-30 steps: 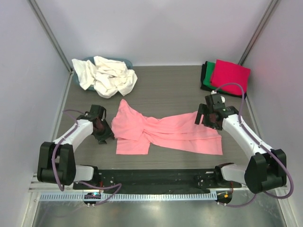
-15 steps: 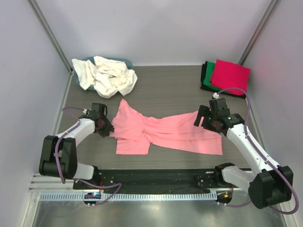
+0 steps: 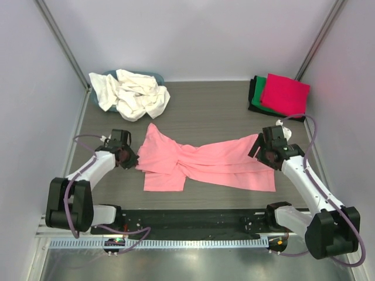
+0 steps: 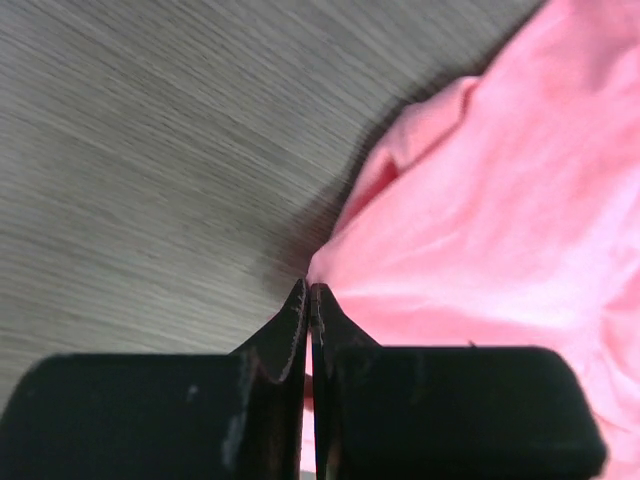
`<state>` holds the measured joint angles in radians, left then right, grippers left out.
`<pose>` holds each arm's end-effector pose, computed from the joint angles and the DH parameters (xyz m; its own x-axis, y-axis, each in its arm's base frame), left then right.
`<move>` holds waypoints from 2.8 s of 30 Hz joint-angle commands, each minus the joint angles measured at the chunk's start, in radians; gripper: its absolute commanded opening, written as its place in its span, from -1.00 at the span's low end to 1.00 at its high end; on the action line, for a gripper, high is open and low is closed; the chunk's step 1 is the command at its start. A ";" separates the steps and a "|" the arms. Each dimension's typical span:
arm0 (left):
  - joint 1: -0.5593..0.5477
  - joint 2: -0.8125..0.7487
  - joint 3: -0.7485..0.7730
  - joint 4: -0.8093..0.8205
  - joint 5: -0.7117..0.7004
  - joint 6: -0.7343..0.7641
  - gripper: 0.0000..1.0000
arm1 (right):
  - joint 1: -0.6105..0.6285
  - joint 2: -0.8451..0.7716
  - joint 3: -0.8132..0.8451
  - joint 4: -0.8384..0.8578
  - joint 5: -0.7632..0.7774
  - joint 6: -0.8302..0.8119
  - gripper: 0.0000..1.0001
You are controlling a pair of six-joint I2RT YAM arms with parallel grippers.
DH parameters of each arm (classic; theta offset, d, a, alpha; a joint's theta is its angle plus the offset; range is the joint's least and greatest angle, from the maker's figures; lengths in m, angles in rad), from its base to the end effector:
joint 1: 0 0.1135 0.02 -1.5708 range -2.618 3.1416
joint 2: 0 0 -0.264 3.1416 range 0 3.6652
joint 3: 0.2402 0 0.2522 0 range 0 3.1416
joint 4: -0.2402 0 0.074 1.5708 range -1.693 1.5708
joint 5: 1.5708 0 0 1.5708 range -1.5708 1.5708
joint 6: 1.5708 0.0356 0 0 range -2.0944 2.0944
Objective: Fold and stack the t-shirts
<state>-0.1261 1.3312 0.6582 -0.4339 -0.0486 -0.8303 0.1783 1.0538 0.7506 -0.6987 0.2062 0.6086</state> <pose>0.2337 -0.0279 0.1662 -0.6754 -0.6575 -0.3339 -0.5847 0.7534 -0.3010 0.1980 0.0283 0.2354 -0.7175 0.4393 -0.5406 0.4207 0.8918 0.1665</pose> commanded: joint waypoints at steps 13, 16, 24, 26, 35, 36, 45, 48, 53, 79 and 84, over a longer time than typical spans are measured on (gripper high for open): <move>0.000 -0.230 0.090 -0.177 -0.031 0.026 -1.00 | -0.164 0.279 -0.020 0.260 -0.091 0.002 0.11; 0.000 -0.233 0.090 -0.183 -0.031 0.033 -0.99 | -0.227 0.313 -0.028 0.281 -0.132 -0.003 0.08; 0.002 -0.221 0.073 -0.170 -0.023 0.031 -1.00 | -0.261 0.363 -0.037 0.350 -0.168 -0.009 0.01; 0.000 -0.222 0.075 -0.167 -0.025 0.031 -1.00 | -0.263 0.385 -0.037 0.364 -0.179 -0.009 -0.03; 0.000 -0.225 0.077 -0.175 -0.033 0.031 -1.00 | -0.273 0.402 -0.025 0.375 -0.174 -0.020 -0.35; 0.002 -0.228 0.078 -0.180 -0.034 0.031 -1.00 | -0.273 0.396 -0.025 0.373 -0.174 -0.021 -0.39; 0.000 -0.242 0.092 -0.195 -0.031 0.028 -1.00 | -0.273 0.339 -0.014 0.314 -0.154 -0.044 -0.45; 0.000 -0.245 0.090 -0.200 -0.033 0.026 -0.99 | -0.273 0.330 -0.010 0.303 -0.149 -0.052 -0.36; 0.000 -0.250 0.089 -0.201 -0.036 0.028 -0.99 | -0.273 0.322 0.007 0.292 -0.136 -0.061 -0.32; 0.000 -0.342 0.394 -0.448 -0.022 0.065 -1.00 | -0.273 0.106 0.251 0.093 -0.246 -0.040 -0.97; 0.000 -0.365 0.581 -0.580 -0.016 0.092 -1.00 | -0.273 -0.015 0.415 -0.054 -0.255 -0.036 -0.98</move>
<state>-0.1261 0.9920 1.1439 -0.9039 -0.0681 -0.7753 -0.0898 1.1126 1.0664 -0.6369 -0.0292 0.5598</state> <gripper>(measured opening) 0.005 0.029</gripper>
